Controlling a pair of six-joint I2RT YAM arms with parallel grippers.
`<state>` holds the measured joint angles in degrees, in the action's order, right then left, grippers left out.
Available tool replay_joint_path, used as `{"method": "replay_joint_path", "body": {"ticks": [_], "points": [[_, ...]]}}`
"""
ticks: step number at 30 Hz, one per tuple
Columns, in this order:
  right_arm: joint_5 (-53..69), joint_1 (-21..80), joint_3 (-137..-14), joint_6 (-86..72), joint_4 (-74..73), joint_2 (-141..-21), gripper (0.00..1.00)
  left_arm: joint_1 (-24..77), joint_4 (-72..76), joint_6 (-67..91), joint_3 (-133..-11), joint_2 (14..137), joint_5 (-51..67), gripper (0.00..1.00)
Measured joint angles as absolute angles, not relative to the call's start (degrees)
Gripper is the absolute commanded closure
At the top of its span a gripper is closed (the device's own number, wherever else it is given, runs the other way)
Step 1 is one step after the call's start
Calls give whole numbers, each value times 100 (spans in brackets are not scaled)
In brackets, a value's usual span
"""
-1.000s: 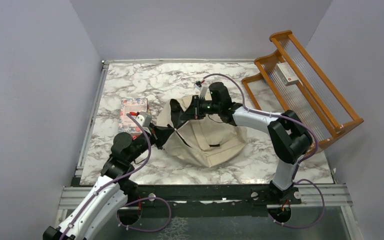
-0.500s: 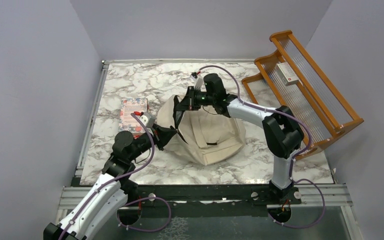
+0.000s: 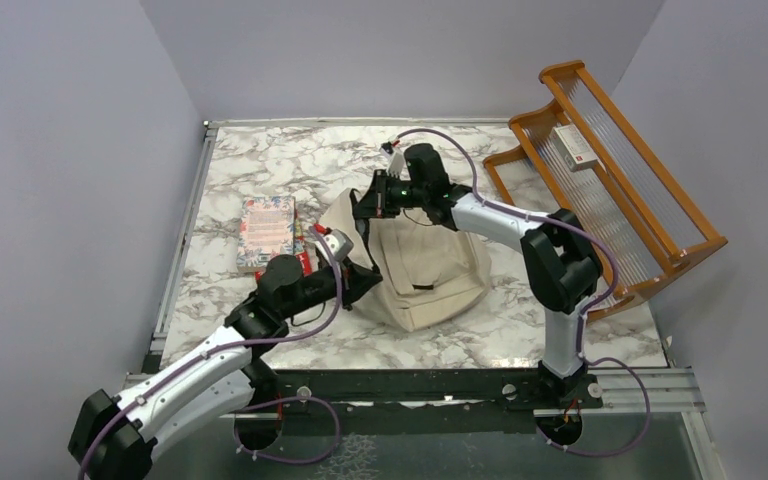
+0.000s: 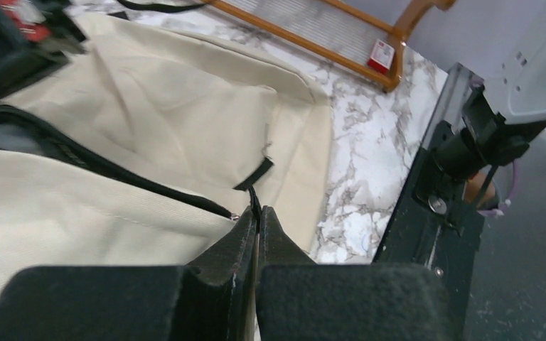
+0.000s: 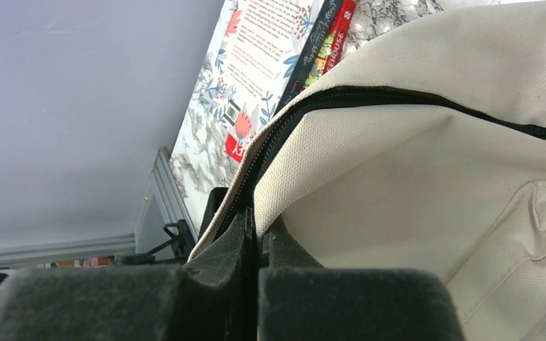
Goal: Pack the student bag
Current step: Unzip the student bag at the center of the board.
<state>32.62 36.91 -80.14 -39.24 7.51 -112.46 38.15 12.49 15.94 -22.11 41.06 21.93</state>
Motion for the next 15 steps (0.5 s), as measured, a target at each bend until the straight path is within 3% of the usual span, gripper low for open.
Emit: {"method": "replay_joint_path", "body": {"ticks": [15], "points": [[3308, 3675, -8477, -4023, 121, -11459, 100, 6838, 1326, 1173, -2781, 5835, -1013, 100]]}}
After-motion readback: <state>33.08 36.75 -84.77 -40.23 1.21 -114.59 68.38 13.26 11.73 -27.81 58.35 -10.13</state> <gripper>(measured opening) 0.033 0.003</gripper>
